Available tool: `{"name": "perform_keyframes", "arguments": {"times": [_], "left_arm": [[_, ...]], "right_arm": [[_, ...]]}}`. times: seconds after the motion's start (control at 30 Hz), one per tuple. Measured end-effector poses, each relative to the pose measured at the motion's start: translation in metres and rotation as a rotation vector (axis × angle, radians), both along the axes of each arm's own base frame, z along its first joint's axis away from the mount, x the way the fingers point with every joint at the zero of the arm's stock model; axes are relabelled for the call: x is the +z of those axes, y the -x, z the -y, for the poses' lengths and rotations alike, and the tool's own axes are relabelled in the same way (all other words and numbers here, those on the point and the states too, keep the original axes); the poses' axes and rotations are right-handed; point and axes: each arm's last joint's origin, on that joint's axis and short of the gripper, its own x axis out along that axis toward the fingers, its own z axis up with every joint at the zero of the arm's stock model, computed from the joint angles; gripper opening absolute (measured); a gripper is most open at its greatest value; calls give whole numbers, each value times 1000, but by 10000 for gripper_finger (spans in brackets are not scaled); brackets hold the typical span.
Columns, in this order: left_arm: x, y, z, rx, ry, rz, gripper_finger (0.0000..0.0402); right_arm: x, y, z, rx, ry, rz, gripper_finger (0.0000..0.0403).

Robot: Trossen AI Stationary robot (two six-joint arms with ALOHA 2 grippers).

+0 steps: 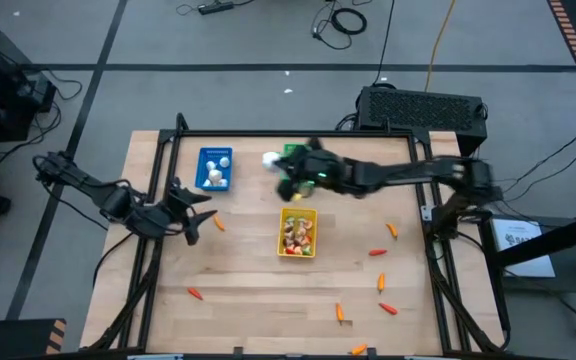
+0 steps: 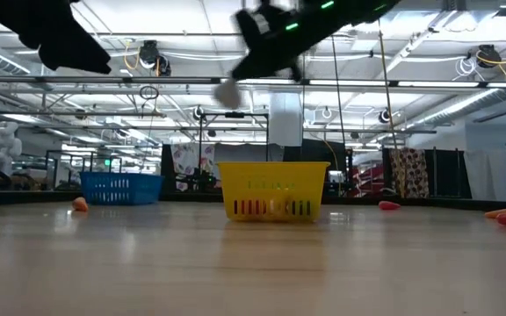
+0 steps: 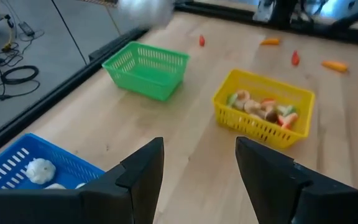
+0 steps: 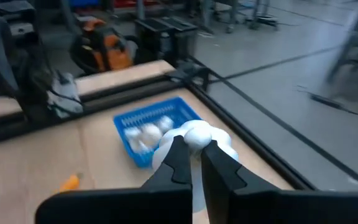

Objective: Sort produce into baskets
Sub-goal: Put the white garlic into the blue bin

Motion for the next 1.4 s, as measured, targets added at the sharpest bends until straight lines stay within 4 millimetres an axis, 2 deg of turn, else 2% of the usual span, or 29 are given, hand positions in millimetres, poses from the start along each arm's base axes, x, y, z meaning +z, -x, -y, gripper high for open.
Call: {"name": "perform_keyframes", "arguments": {"times": [0.17,0.27,0.47,0.63,0.8,0.97,1.2,1.4], "left_arm": [[0,7,-4,4,14,15,208],[-5,8,-4,10,28,2,208],[-10,9,-4,8,35,-45,208],[-10,9,-4,9,35,-43,208],[-10,9,-4,10,35,-42,208],[-10,9,-4,10,35,-41,208],[-10,9,-4,11,39,-40,208],[-10,9,-4,21,57,-32,208]], "right_arm": [[-21,-69,24,64,-22,64,2],[-31,-103,36,67,-24,80,2],[-62,-149,51,47,-77,129,2],[-88,-176,57,81,-165,180,2],[-114,-190,63,60,-204,197,2],[-126,-192,73,-16,-174,193,2],[-129,-189,87,-47,-176,193,15],[-130,-189,88,-44,-178,177,50]]}}
